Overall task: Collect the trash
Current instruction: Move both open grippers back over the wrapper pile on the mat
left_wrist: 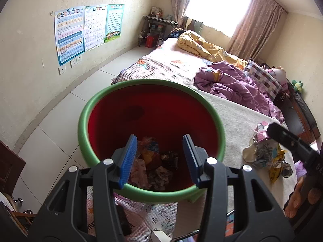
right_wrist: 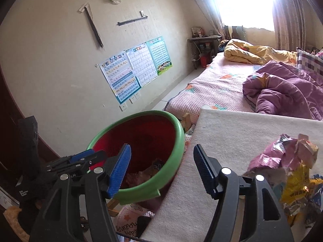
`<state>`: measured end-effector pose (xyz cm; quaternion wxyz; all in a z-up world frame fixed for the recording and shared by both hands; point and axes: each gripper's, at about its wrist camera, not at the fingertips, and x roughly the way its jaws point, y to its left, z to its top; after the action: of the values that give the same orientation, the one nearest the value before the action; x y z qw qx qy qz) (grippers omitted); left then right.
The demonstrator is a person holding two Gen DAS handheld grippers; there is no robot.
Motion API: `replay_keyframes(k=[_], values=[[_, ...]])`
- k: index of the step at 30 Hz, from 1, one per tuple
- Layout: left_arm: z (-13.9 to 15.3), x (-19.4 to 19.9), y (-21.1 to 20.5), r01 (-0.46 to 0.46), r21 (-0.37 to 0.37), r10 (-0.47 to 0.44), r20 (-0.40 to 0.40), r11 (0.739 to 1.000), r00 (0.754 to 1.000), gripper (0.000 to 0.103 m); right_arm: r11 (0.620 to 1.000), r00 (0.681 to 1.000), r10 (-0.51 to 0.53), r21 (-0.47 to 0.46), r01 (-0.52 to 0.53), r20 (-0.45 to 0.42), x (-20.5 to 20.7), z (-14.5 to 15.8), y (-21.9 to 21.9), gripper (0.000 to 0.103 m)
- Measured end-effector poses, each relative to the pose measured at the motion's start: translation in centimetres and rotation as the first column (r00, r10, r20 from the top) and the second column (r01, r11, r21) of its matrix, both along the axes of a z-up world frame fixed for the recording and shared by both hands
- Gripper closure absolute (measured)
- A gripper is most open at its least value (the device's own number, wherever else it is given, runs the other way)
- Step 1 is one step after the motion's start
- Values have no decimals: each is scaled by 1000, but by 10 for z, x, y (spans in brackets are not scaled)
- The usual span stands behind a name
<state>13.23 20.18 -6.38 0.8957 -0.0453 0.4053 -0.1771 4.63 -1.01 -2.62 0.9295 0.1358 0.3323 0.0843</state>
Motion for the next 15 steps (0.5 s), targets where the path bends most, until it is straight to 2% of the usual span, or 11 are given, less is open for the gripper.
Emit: replay_keyframes(k=[8,15], values=[[3,-19,-41,85,2,-85,4,996,996,58,995,990,-87,38,92,-111,-51,-36,-38,40],[0,-49,-93,134,2,-134,-15,991,991,58,965,960,-259,5,261,-106,-102,-41,-121,40]])
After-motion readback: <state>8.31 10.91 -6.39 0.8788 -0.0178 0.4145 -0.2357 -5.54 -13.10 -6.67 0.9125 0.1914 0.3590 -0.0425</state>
